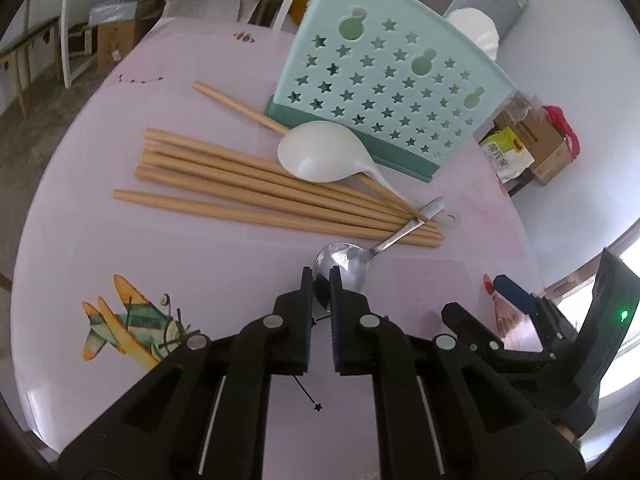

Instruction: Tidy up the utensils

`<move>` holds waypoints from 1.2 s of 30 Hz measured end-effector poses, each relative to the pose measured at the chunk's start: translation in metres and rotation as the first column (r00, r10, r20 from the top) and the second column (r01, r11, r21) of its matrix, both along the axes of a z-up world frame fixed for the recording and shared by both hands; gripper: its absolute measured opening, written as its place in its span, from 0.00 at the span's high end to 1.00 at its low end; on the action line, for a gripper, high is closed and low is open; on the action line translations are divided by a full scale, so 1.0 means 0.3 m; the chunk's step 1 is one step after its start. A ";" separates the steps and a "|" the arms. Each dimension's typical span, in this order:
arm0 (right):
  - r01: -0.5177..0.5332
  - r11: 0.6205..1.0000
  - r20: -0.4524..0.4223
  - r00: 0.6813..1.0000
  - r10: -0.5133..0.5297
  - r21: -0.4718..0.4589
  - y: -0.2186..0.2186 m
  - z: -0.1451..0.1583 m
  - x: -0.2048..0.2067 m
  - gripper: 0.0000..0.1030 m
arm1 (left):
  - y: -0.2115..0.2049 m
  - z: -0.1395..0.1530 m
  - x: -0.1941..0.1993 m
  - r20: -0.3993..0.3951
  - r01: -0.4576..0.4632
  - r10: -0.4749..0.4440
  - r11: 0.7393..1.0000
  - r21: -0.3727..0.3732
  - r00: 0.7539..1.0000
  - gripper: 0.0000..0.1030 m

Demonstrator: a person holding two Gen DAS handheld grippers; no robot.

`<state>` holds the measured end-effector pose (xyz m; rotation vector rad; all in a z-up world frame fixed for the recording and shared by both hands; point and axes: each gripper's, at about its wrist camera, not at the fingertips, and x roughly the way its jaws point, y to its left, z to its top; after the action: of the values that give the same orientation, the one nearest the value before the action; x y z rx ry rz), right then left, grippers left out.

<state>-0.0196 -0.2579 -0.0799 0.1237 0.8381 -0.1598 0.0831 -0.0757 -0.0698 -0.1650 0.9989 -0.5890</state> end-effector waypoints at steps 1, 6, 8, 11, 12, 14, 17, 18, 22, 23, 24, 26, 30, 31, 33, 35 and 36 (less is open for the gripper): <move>0.004 1.000 0.000 1.000 -0.004 0.009 -0.007 0.006 -0.003 0.08 | 0.008 0.001 -0.002 0.003 0.002 -0.002 1.000 0.003 1.000 0.93; -0.008 1.000 0.080 0.997 0.007 0.014 -0.035 0.090 -0.036 0.17 | 0.074 0.017 -0.017 0.033 -0.001 0.000 1.000 0.017 0.999 0.96; -0.046 0.999 0.129 0.991 0.044 0.009 -0.037 0.143 -0.038 0.22 | 0.113 0.018 -0.023 0.033 -0.010 0.010 1.000 0.011 0.999 0.96; -0.122 0.992 0.168 0.979 0.115 0.031 -0.028 0.203 -0.008 0.31 | 0.167 0.015 -0.037 0.026 -0.023 0.023 1.000 -0.007 0.999 0.96; -0.152 0.988 0.175 0.974 0.144 0.037 -0.026 0.224 0.015 0.33 | 0.186 0.017 -0.046 0.030 -0.024 0.024 1.000 -0.008 0.999 0.97; -0.204 0.978 0.180 0.965 0.192 0.047 -0.018 0.248 0.055 0.41 | 0.209 0.023 -0.063 0.050 -0.018 0.018 1.000 -0.003 0.999 0.98; -0.318 0.945 0.170 0.938 0.303 0.069 0.009 0.258 0.136 0.49 | 0.235 0.027 -0.081 0.086 -0.001 0.001 1.000 0.000 0.996 0.99; -0.349 0.934 0.152 0.930 0.335 0.075 0.017 0.251 0.170 0.51 | 0.251 0.029 -0.090 0.107 0.003 -0.003 1.000 0.002 0.994 0.99; -0.426 0.903 0.051 0.905 0.423 0.063 0.055 0.200 0.289 0.59 | 0.290 0.040 -0.107 0.164 0.002 -0.007 1.000 0.031 0.987 1.00; -0.437 0.897 0.036 0.899 0.435 0.061 0.062 0.193 0.298 0.60 | 0.303 0.040 -0.109 0.173 0.000 -0.007 0.999 0.038 0.985 1.00; -0.454 0.890 0.011 0.891 0.454 0.046 0.076 0.181 0.323 0.60 | 0.310 0.040 -0.109 0.175 0.000 -0.006 0.999 0.036 0.985 1.00; -0.482 0.876 -0.028 0.876 0.481 0.004 0.105 0.165 0.355 0.60 | 0.327 0.040 -0.108 0.174 0.000 -0.005 1.000 0.028 0.985 1.00; -0.514 0.856 -0.089 0.856 0.509 -0.050 0.148 0.138 0.390 0.60 | 0.362 0.034 -0.109 0.177 0.008 -0.011 1.000 0.018 0.984 1.00; -0.523 0.850 -0.105 0.850 0.515 -0.061 0.159 0.130 0.398 0.60 | 0.368 0.033 -0.112 0.177 0.008 -0.011 1.000 0.016 0.984 1.00; -0.537 0.840 -0.135 0.841 0.525 -0.080 0.178 0.116 0.410 0.60 | 0.383 0.030 -0.110 0.174 0.008 -0.009 1.000 0.005 0.985 1.00; -0.549 0.831 -0.159 0.831 0.532 -0.091 0.189 0.110 0.434 0.60 | 0.391 0.027 -0.106 0.170 0.004 -0.003 1.000 -0.006 0.985 1.00; -0.559 0.824 -0.175 0.824 0.539 -0.093 0.200 0.100 0.445 0.60 | 0.396 0.026 -0.104 0.169 0.001 0.001 1.000 -0.012 0.986 1.00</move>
<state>0.1139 -0.1979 -0.0498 -0.2710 0.9703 0.3255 0.0518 0.0432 -0.0621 -0.1237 0.8314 -0.5988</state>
